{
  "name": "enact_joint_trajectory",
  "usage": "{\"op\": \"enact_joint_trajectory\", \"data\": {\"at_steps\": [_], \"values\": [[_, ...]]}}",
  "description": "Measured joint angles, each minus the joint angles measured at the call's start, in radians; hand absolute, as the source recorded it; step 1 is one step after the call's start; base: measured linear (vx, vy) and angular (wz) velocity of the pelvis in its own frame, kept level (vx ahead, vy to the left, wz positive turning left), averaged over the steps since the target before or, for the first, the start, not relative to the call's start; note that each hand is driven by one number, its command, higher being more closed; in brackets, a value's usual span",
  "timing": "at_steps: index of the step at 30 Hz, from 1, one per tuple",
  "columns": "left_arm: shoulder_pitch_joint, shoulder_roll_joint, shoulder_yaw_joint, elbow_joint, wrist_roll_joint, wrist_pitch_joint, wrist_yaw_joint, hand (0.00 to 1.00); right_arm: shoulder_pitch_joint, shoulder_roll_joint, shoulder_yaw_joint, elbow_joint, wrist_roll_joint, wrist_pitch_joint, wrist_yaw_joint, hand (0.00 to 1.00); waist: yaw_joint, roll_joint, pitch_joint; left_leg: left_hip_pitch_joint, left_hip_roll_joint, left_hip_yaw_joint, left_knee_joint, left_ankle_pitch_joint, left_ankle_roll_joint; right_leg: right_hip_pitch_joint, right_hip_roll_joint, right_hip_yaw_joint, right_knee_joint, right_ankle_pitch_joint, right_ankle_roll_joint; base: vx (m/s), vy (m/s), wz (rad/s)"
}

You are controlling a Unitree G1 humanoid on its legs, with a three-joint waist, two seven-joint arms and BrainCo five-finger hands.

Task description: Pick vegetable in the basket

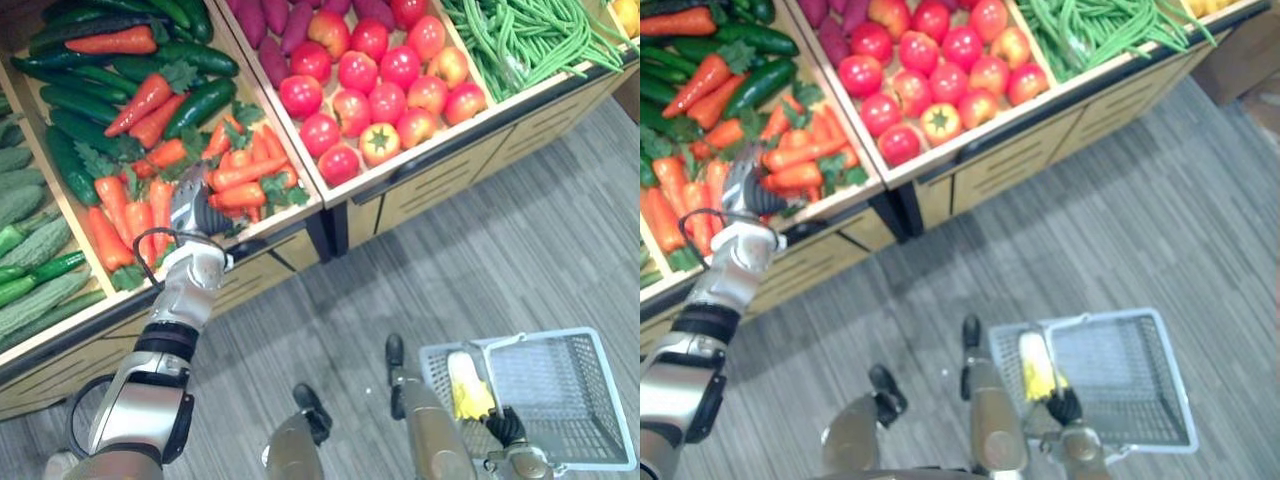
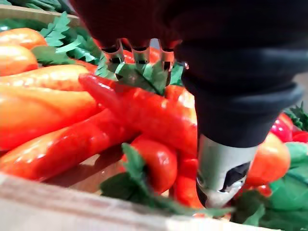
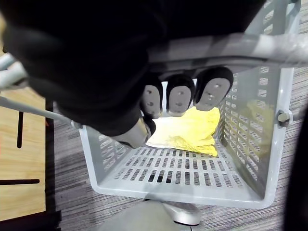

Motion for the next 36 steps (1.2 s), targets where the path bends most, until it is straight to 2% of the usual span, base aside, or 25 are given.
{"op": "enact_joint_trajectory", "data": {"at_steps": [7,8,14,20,29,36], "values": [[-0.030,0.000,0.002,0.001,0.000,0.039,-0.004,0.00,-0.023,0.000,0.000,-0.016,0.006,0.000,-0.020,1.00,0.000,-0.002,0.026,-0.020,0.005,0.010,0.016,-0.003,0.003,-0.015,0.001,0.005,-0.007,0.010,0.000,-0.01,-0.010,-0.01],[-0.035,0.000,0.002,0.004,0.000,0.044,-0.003,1.00,-0.023,0.000,0.000,-0.019,0.007,0.000,-0.023,1.00,0.000,-0.004,0.032,-0.021,0.005,0.011,0.017,-0.003,0.003,-0.017,0.001,0.006,-0.007,0.011,0.000,-0.03,-0.025,-0.05],[-0.070,0.002,0.013,0.037,0.003,0.065,0.017,1.00,-0.046,0.000,-0.001,-0.025,0.009,-0.001,-0.027,1.00,-0.001,-0.007,0.048,-0.056,0.010,0.014,0.043,-0.014,0.010,-0.048,0.002,0.018,-0.008,0.021,0.002,-0.02,-0.020,-0.03],[-0.094,0.016,0.014,0.036,0.002,0.066,0.023,1.00,-0.061,0.000,0.000,-0.031,0.009,-0.002,-0.033,1.00,-0.003,-0.009,0.051,-0.090,0.015,0.017,0.068,-0.026,0.017,-0.075,0.001,0.026,-0.010,0.029,0.009,-0.01,-0.015,-0.02],[-0.082,0.016,0.013,0.038,0.001,0.087,0.026,1.00,-0.064,0.000,0.020,-0.031,0.008,-0.005,-0.040,1.00,-0.020,-0.009,0.051,-0.088,0.015,0.016,0.070,-0.026,0.018,-0.071,0.000,0.026,-0.010,0.030,0.010,0.00,-0.026,0.00],[-0.062,0.014,-0.002,0.038,0.000,0.092,0.019,1.00,-0.063,0.000,0.028,-0.030,0.007,-0.005,-0.039,1.00,-0.022,-0.010,0.050,-0.060,0.015,0.013,0.069,-0.027,0.019,-0.039,-0.001,0.024,-0.013,0.030,0.010,0.00,0.000,0.00]]}}
